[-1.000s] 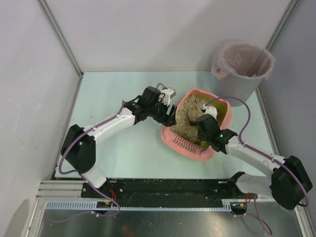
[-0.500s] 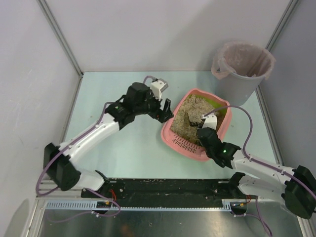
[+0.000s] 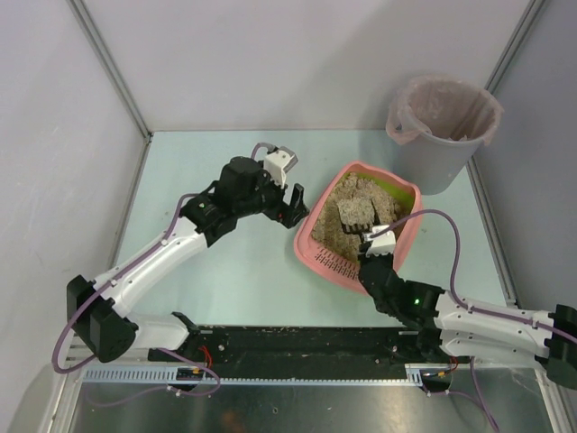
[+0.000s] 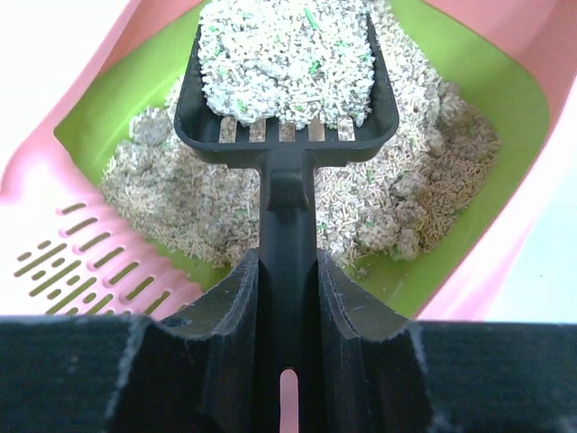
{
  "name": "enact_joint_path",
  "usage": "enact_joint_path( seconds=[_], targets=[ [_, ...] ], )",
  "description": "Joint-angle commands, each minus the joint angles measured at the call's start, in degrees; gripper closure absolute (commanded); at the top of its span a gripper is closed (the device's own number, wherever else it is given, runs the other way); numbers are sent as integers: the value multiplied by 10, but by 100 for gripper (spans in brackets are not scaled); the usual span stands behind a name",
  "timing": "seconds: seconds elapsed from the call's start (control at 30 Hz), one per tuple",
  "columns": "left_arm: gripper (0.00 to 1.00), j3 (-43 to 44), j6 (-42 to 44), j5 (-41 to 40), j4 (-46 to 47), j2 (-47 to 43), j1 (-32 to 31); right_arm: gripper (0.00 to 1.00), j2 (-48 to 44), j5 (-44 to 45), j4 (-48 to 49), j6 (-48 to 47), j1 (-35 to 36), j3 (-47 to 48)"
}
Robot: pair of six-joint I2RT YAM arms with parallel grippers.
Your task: Clean the litter box
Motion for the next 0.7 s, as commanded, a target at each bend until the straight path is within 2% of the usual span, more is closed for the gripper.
enact_joint_path(
  seconds=[0.0,0.13,0.23,0.3,0.33,0.37,0.4,0.43,0.47,0.53,0.57,0.6,0.63,0.67],
  targets=[
    [9,-2,13,-2,5,5,-3,100,-24,52,37,27,6,-9],
    [9,-2,13,0,5,4,-3,100,-24,84,-10,103,17,-15],
    [9,-2,13,-1,5,4,-2,100,-25,56,52,52,34,-28],
    [9,-3,15,-4,5,4,-2,100,-12,130,13,86,54,-17],
    [9,-4,15,-5,5,4,-2,100,-18,150,-42,149,54,-14],
    [9,-4,16,-6,6,4,-2,100,-27,153,-51,157,54,-19],
    [9,-3,16,-7,6,2,-2,100,-37,115,-36,135,56,-27],
    [9,-3,17,-7,5,2,-3,100,-45,84,29,61,59,-35],
    [9,-4,17,-8,5,4,-3,100,-42,70,58,51,72,-36],
    [9,-4,17,-9,5,6,-3,100,-17,144,-37,103,79,-16],
    [9,-4,16,-7,5,5,-2,100,-16,174,-89,211,77,-7],
    [9,-4,16,-8,6,6,-2,100,-20,174,-100,218,75,-7],
    [9,-4,16,-8,5,7,-2,100,-30,145,-48,171,76,-16],
    [9,-4,17,-10,6,7,-2,100,-29,105,13,60,81,-28]
  ],
)
